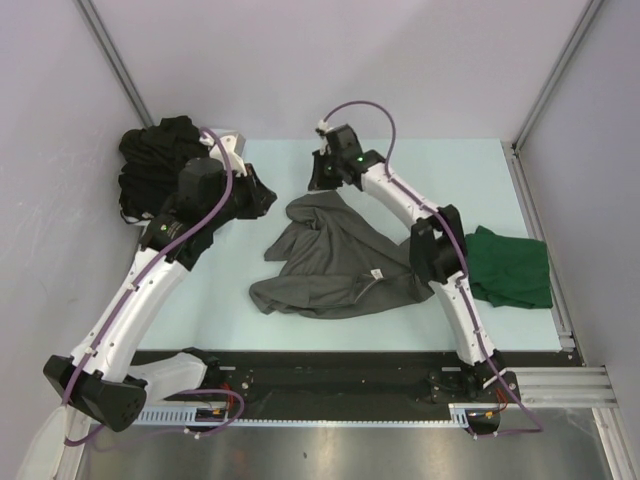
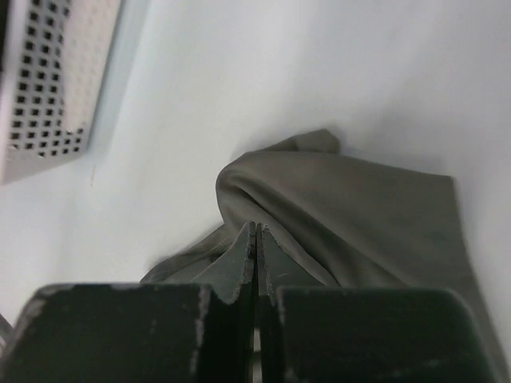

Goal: Fold and stack the t-shirts
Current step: Flatten out the tshirt

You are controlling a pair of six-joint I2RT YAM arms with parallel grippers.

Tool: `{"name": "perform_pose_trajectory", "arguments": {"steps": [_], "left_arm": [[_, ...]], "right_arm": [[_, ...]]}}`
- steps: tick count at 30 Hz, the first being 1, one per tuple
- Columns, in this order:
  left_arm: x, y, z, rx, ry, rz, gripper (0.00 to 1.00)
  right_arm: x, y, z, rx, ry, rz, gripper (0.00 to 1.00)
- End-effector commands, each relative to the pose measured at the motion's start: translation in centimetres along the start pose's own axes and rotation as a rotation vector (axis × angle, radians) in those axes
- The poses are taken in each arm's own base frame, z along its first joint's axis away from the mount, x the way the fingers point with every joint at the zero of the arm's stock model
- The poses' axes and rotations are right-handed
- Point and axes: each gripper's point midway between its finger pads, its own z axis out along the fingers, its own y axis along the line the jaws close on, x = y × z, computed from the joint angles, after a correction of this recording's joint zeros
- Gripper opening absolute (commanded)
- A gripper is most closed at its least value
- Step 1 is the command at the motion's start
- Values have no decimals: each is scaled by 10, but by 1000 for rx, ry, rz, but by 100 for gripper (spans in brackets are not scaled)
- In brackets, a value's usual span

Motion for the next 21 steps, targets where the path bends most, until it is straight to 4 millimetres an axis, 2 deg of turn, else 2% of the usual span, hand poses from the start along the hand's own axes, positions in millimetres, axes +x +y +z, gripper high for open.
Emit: {"name": "perform_pose_trajectory", "arguments": {"steps": [1, 8, 11, 13, 14, 15, 21], "left_arm": [[-14, -10, -7, 41, -58, -20, 20], [-17, -10, -13, 35, -81, -28, 20], [-15, -7, -15, 23, -84, -30, 20], [-15, -6, -17, 16, -89, -30, 20], [-15, -5, -17, 14, -88, -30, 20], [-14, -4, -19, 10, -90, -30, 20], [-13, -3, -20, 6, -85, -32, 20]], "right_arm": [[-13, 29, -34, -65, -23, -17, 0], [28, 47, -29, -109, 72, -12, 0], [39, 51, -34, -96, 81, -23, 0], [38, 50, -37, -68, 45, -63, 0], [36, 59, -47, -65, 19, -100, 0], [43, 47, -45, -9, 12, -144, 0], [63, 40, -50, 49, 79, -202, 0]]}}
